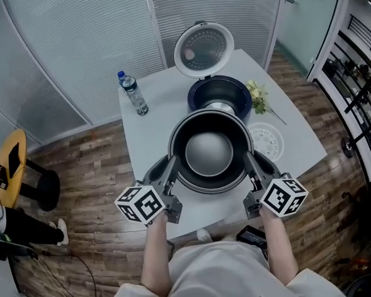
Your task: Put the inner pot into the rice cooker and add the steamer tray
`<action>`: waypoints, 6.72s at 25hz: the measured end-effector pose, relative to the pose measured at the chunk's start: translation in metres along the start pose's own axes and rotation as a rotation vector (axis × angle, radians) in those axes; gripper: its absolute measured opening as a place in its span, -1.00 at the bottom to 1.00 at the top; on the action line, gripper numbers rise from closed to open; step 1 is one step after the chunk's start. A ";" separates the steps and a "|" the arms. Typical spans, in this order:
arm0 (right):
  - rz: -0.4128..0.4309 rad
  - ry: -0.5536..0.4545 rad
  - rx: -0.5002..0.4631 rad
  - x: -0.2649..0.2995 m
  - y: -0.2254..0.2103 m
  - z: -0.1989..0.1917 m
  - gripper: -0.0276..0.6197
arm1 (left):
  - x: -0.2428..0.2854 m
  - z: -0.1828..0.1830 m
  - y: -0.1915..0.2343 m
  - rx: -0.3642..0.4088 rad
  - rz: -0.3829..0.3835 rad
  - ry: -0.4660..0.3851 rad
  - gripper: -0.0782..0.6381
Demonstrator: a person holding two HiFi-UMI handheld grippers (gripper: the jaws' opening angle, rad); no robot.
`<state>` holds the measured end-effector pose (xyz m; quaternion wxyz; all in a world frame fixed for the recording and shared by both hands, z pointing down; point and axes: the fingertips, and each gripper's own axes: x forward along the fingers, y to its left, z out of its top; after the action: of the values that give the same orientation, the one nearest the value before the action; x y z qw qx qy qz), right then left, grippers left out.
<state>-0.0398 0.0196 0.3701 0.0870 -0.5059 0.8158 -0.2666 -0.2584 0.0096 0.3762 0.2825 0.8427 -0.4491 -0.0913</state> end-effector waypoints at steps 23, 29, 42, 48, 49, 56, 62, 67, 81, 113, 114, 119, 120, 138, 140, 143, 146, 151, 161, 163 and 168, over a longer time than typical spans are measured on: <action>0.022 -0.066 -0.017 0.010 -0.014 0.051 -0.66 | 0.041 0.028 -0.023 0.023 -0.041 -0.023 -0.58; 0.047 -0.052 -0.014 0.041 -0.032 0.080 -0.66 | 0.076 0.050 -0.020 0.031 -0.016 -0.029 -0.58; 0.127 0.005 -0.003 0.112 -0.069 0.121 -0.66 | 0.139 0.073 0.000 0.000 0.058 -0.057 -0.58; 0.152 0.014 -0.013 0.132 -0.084 0.135 -0.66 | 0.163 0.079 0.003 -0.005 0.068 -0.084 -0.58; 0.158 0.014 -0.010 0.134 -0.086 0.138 -0.66 | 0.166 0.079 0.004 -0.010 0.068 -0.088 -0.58; 0.205 0.008 -0.025 0.154 -0.098 0.158 -0.66 | 0.190 0.091 0.005 -0.008 0.083 -0.126 -0.58; 0.225 0.031 -0.014 0.171 -0.112 0.162 -0.66 | 0.205 0.090 0.010 -0.010 0.113 -0.133 -0.58; 0.231 0.055 -0.007 0.180 -0.125 0.160 -0.66 | 0.217 0.084 0.016 -0.024 0.134 -0.131 -0.58; 0.243 0.104 0.034 0.202 -0.155 0.143 -0.66 | 0.237 0.063 0.037 -0.054 0.181 -0.101 -0.58; 0.141 0.298 0.046 0.246 -0.197 0.088 -0.64 | 0.272 0.024 0.099 -0.077 0.309 0.058 -0.58; 0.137 0.305 0.035 0.247 -0.198 0.086 -0.64 | 0.273 0.022 0.101 -0.065 0.320 0.071 -0.58; 0.121 0.326 0.002 0.249 -0.201 0.079 -0.64 | 0.276 0.018 0.105 -0.007 0.356 0.106 -0.57; 0.121 0.328 -0.009 0.249 -0.201 0.079 -0.64 | 0.277 0.018 0.106 0.012 0.362 0.113 -0.56; 0.048 0.385 -0.221 0.256 -0.207 0.066 -0.54 | 0.283 -0.002 0.125 0.080 0.455 0.211 -0.50; 0.033 0.401 -0.248 0.256 -0.210 0.061 -0.53 | 0.283 -0.003 0.125 0.096 0.459 0.212 -0.50; 0.023 0.417 -0.255 0.256 -0.214 0.057 -0.50 | 0.286 -0.005 0.125 0.139 0.463 0.234 -0.48; -0.006 0.411 -0.307 0.257 -0.217 0.060 -0.50 | 0.289 -0.007 0.121 0.183 0.452 0.264 -0.38; -0.023 0.386 -0.380 0.254 -0.216 0.066 -0.51 | 0.290 -0.006 0.118 0.300 0.501 0.282 -0.18; -0.001 0.349 -0.343 0.236 -0.206 0.073 -0.51 | 0.272 0.005 0.103 0.277 0.485 0.216 -0.18; 0.000 0.340 -0.336 0.228 -0.205 0.074 -0.51 | 0.266 0.005 0.096 0.263 0.474 0.201 -0.18; -0.011 0.324 -0.324 0.210 -0.206 0.074 -0.51 | 0.253 0.006 0.080 0.243 0.443 0.146 -0.18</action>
<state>0.0515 -0.2602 0.4420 -0.1289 -0.4683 0.8484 -0.2104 -0.1710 -0.2322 0.4417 0.2238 0.7558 -0.6090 0.0886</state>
